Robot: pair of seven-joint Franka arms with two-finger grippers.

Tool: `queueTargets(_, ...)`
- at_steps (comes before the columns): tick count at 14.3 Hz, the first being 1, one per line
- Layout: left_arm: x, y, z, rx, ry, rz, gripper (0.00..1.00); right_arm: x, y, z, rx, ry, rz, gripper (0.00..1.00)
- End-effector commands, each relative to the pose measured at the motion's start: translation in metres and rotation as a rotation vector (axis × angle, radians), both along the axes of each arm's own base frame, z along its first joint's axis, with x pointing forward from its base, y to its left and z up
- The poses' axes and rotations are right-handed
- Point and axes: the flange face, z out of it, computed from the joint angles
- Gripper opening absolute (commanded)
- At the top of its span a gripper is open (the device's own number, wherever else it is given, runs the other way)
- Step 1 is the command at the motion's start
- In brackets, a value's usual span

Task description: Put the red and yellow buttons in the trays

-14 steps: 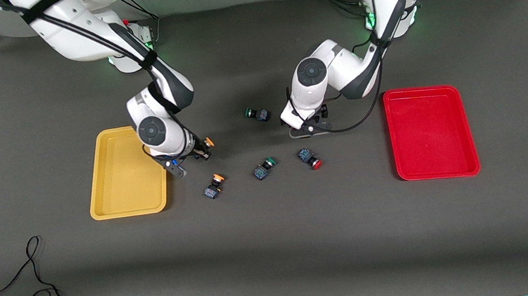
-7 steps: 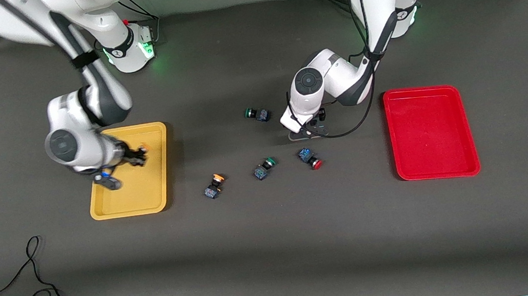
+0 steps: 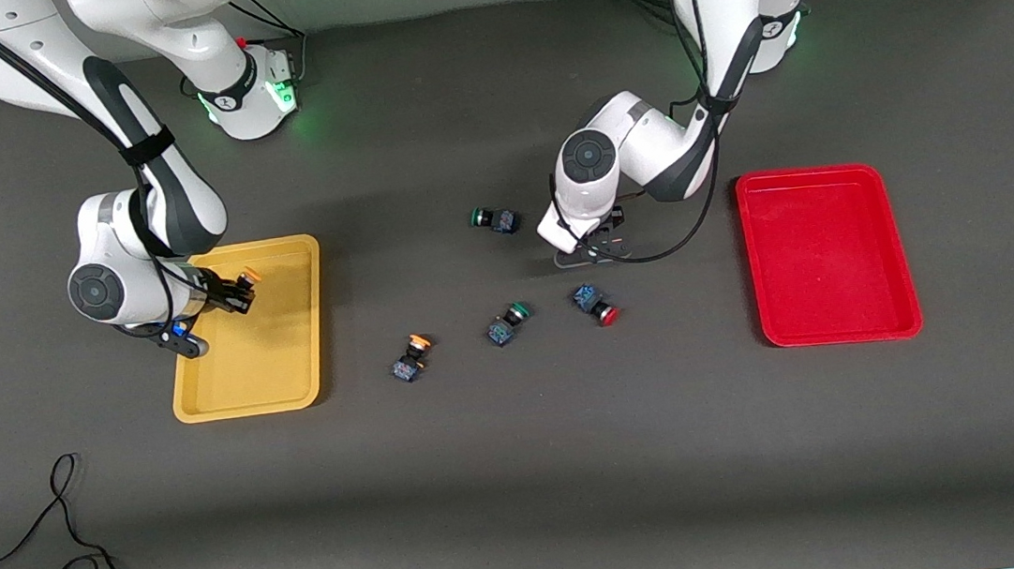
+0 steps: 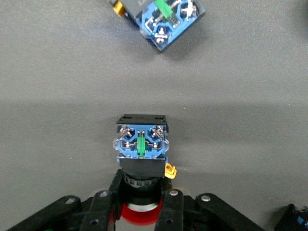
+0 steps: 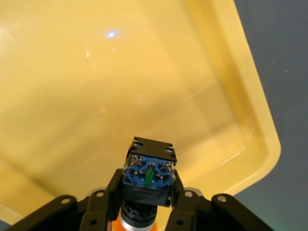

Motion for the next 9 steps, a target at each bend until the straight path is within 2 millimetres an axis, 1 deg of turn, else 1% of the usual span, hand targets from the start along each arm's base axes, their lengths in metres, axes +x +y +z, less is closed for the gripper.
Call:
queueTargets(1, 0.015, -0.005, 0.045, 0.012, -0.023, 0.031, 0.05, 0.004, 0.003, 0.006, 0.015, -0.033, -0.008, 1.00)
queueTargets(2, 0.024, -0.006, 0.065, 0.018, -0.016, 0.044, 0.05, 0.008, 0.009, 0.016, 0.016, -0.051, -0.006, 1.00)
queueTargets(3, 0.037, -0.005, 0.091, 0.010, -0.010, 0.070, 0.05, 0.019, 0.019, 0.036, 0.022, -0.091, 0.005, 1.00)
queueTargets(4, 0.048, 0.001, 0.116, -0.002, -0.006, 0.093, 0.05, 0.036, 0.039, 0.058, 0.034, -0.135, 0.030, 1.00)
queueTargets(5, 0.055, 0.009, 0.142, -0.018, -0.017, 0.115, 0.03, 0.060, 0.060, 0.083, 0.041, -0.181, 0.033, 1.00)
queueTargets(6, 0.061, 0.020, 0.167, -0.038, -0.039, 0.133, 0.01, 0.082, 0.088, 0.096, 0.051, -0.215, 0.027, 1.00)
queueTargets(7, 0.071, 0.039, 0.181, -0.046, -0.055, 0.148, 0.00, 0.105, 0.115, 0.104, 0.071, -0.250, 0.029, 1.00)
queueTargets(8, 0.082, 0.066, 0.188, -0.042, -0.054, 0.157, 0.00, 0.127, 0.145, 0.107, 0.096, -0.278, 0.022, 1.00)
queueTargets(9, 0.095, 0.107, 0.190, -0.033, -0.048, 0.172, 0.00, 0.149, 0.166, 0.099, 0.118, -0.289, -0.003, 1.00)
